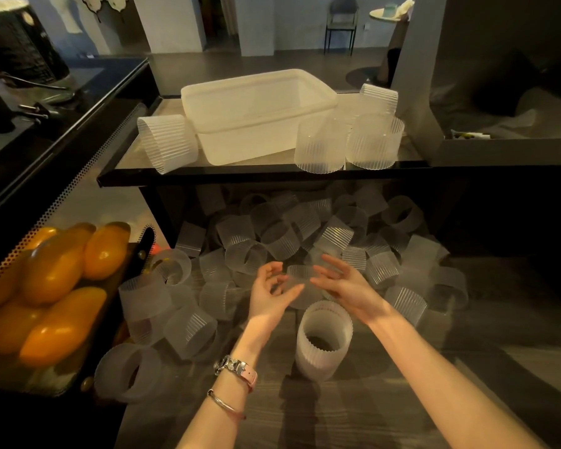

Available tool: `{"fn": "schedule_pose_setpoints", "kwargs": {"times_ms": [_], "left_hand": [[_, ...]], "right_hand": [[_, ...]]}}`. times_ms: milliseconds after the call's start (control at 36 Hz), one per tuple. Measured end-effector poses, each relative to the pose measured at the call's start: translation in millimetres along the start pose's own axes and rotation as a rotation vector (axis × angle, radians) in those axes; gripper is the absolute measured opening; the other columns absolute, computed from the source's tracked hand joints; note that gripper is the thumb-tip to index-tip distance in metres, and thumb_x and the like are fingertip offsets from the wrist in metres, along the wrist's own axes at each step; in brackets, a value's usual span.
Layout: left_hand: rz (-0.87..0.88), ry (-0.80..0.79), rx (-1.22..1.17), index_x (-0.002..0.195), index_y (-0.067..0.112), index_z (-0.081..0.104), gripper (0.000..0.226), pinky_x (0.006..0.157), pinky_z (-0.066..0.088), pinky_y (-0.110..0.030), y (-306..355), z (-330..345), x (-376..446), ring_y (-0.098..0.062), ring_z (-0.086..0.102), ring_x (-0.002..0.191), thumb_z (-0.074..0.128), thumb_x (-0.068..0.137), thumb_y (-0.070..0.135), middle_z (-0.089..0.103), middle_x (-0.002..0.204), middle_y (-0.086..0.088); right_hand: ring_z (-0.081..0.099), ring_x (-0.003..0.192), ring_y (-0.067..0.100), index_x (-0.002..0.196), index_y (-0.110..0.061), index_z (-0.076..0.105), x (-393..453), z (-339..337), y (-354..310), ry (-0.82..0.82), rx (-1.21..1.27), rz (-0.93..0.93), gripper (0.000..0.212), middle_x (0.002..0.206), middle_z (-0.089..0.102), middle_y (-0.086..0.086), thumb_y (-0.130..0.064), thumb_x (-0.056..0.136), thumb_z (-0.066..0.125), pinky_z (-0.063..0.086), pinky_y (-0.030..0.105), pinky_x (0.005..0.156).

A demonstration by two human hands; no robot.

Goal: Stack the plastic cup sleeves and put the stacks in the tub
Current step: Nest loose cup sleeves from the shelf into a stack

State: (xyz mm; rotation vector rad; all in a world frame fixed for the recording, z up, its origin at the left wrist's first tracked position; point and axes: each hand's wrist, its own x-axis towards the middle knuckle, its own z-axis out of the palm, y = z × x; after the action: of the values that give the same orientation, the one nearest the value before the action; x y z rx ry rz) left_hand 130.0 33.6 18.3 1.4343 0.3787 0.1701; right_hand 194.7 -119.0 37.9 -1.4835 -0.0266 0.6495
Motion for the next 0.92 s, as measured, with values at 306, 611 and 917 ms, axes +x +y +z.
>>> {"fn": "schedule_pose_setpoints", "kwargs": {"times_ms": [306, 611, 917], "left_hand": [[-0.116, -0.005, 0.155, 0.111, 0.025, 0.046, 0.061, 0.067, 0.051, -0.014, -38.8, -2.8, 0.3, -0.008, 0.052, 0.091, 0.069, 0.07, -0.014, 0.049, 0.111, 0.002], [-0.207, -0.102, 0.162, 0.143, 0.011, 0.025, 0.093, 0.069, 0.048, -0.004, -60.5, -17.5, 0.1, 0.004, 0.044, 0.095, 0.073, 0.066, -0.014, 0.036, 0.125, 0.0], [-0.214, -0.094, 0.297, 0.13, 0.013, 0.045, 0.066, 0.107, 0.036, -0.035, -57.6, -12.4, 3.7, -0.021, 0.042, 0.127, 0.074, 0.073, 0.0, 0.048, 0.131, -0.003]], "right_hand": [[0.057, 0.057, -0.001, 0.124, 0.01, 0.045, 4.6, -2.2, 20.4, -0.052, -0.311, -0.005, 0.041, 0.087, 0.051, 0.004, 0.02, 0.084, 0.044, 0.045, 0.015, 0.063], [0.036, 0.132, 0.026, 0.136, 0.0, 0.036, 9.2, -6.0, 34.3, -0.078, -0.282, -0.011, 0.063, 0.142, 0.034, 0.014, 0.019, 0.079, 0.056, 0.045, 0.018, 0.086], [0.047, 0.115, 0.016, 0.131, 0.0, 0.042, 12.9, -4.4, 34.8, -0.111, -0.394, -0.01, 0.056, 0.135, 0.045, 0.017, 0.009, 0.079, 0.062, 0.046, 0.013, 0.085]]}}
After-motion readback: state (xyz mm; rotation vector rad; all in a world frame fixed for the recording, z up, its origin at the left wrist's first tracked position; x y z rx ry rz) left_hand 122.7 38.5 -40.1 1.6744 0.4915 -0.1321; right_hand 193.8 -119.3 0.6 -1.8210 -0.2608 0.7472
